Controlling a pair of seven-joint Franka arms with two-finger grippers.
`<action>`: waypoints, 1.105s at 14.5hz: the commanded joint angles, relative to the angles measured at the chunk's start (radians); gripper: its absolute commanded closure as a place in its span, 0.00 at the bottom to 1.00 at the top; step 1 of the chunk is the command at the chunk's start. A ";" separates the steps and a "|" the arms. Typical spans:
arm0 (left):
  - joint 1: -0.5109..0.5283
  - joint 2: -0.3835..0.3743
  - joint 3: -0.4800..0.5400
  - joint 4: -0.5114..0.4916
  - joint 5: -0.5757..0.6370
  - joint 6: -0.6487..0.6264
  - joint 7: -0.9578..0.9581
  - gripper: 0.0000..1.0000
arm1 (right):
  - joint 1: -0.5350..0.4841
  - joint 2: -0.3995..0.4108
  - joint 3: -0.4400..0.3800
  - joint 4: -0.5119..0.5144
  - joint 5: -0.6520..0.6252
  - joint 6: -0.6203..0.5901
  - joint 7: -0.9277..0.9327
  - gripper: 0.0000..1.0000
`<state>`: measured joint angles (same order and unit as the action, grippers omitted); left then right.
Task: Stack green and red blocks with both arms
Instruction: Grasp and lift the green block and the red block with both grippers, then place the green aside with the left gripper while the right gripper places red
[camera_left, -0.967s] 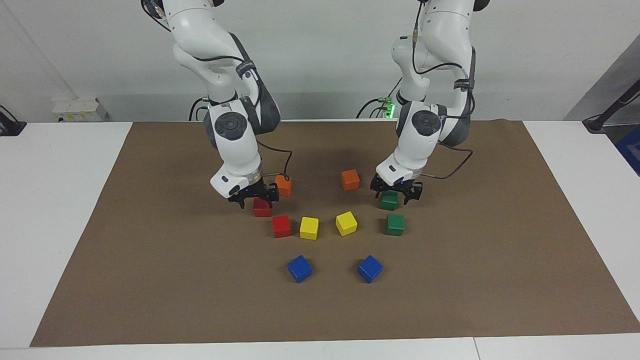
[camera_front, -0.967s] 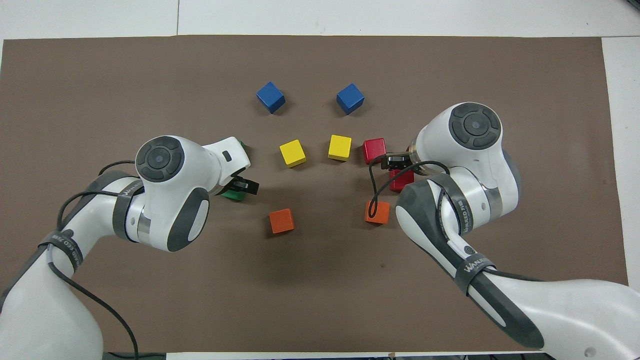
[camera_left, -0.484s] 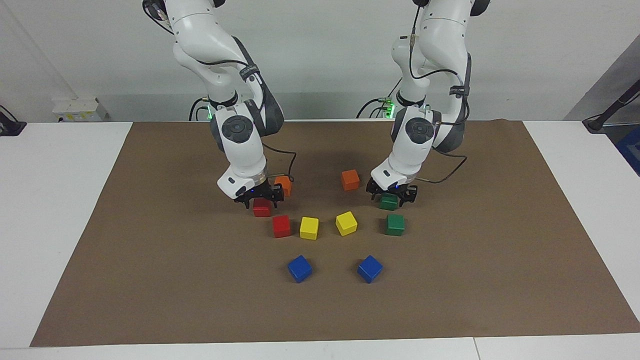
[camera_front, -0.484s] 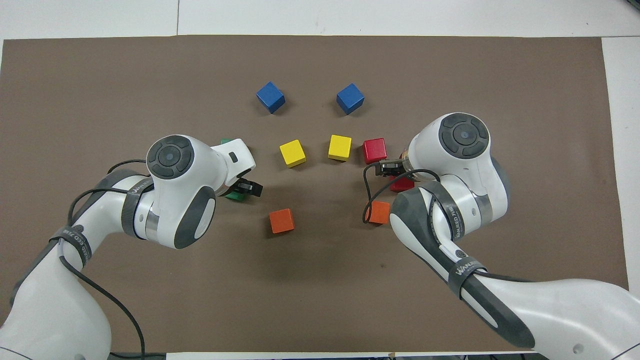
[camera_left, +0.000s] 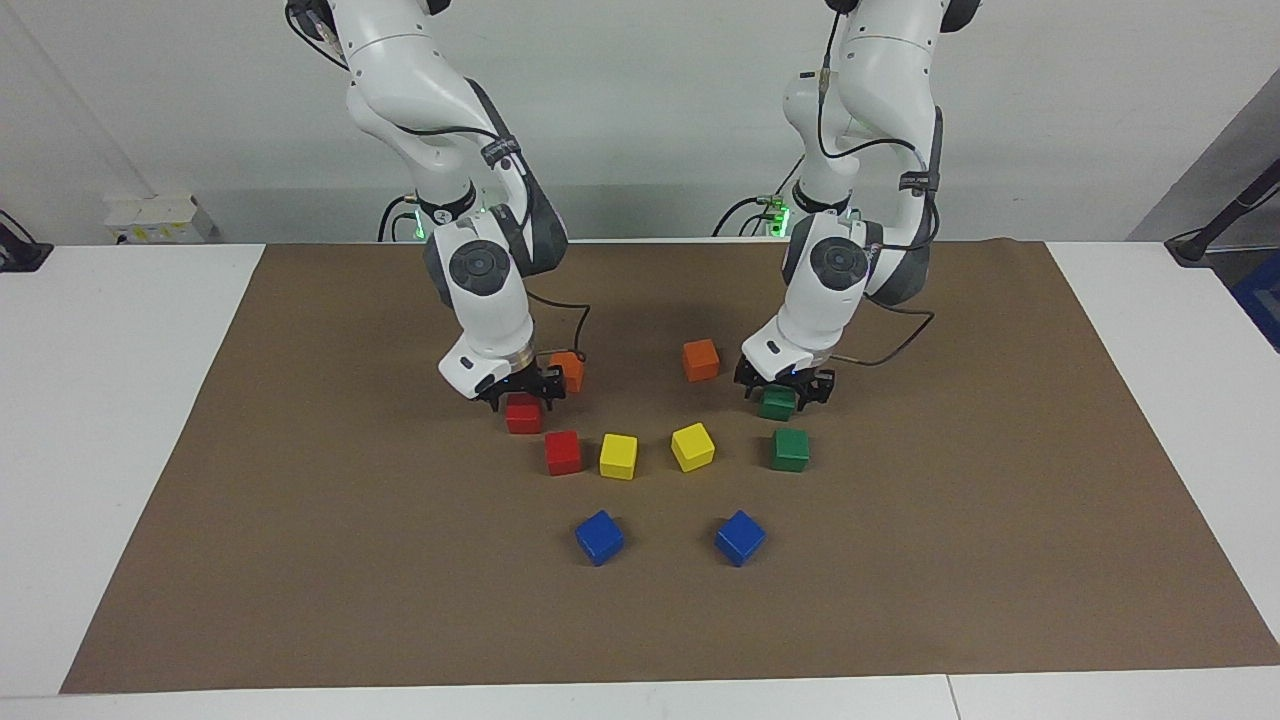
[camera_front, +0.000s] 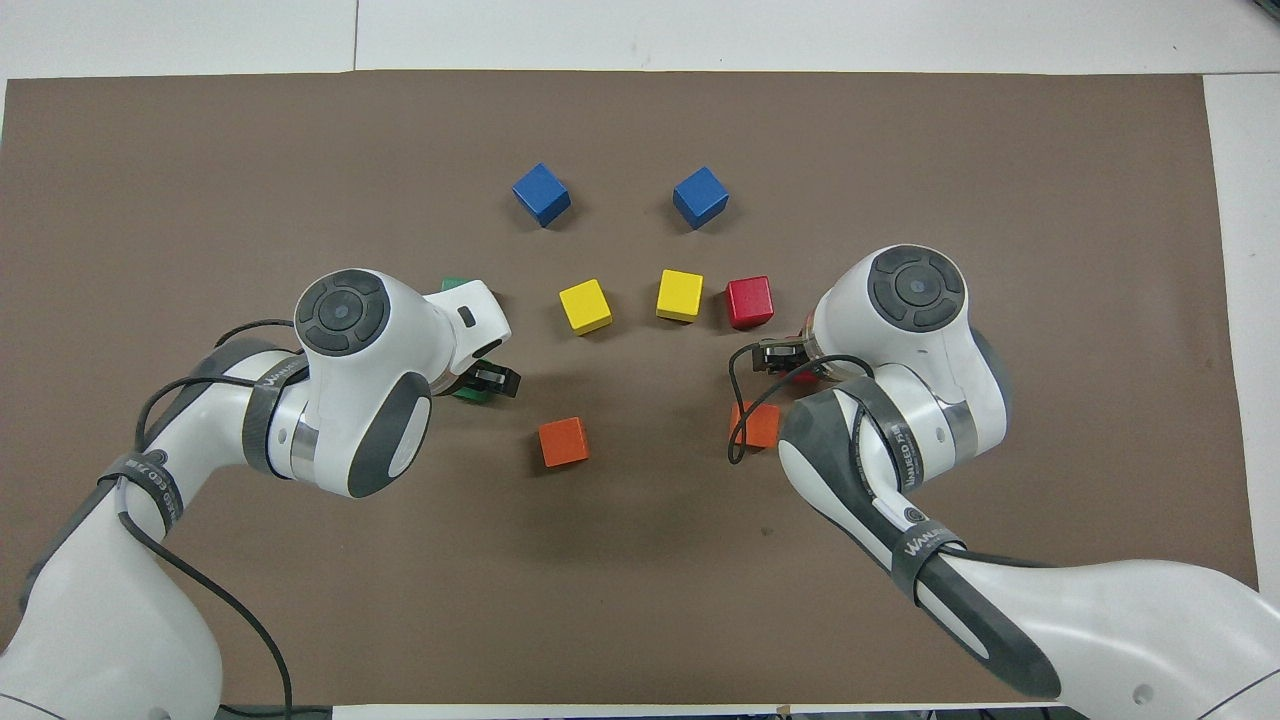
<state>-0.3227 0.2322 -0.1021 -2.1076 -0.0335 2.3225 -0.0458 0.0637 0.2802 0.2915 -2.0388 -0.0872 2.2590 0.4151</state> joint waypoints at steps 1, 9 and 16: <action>-0.019 -0.004 0.018 0.000 -0.003 -0.017 -0.014 0.70 | -0.007 -0.032 0.008 -0.037 -0.026 0.027 0.007 0.69; -0.001 -0.026 0.019 0.038 0.009 -0.080 -0.016 1.00 | -0.024 -0.021 -0.108 0.198 -0.054 -0.156 -0.158 1.00; 0.172 -0.226 0.021 0.101 0.003 -0.368 -0.002 1.00 | -0.035 -0.042 -0.248 0.083 0.041 0.007 -0.328 1.00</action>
<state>-0.2083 0.0740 -0.0753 -1.9888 -0.0323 2.0090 -0.0524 0.0301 0.2558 0.0433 -1.9164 -0.1095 2.2335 0.1077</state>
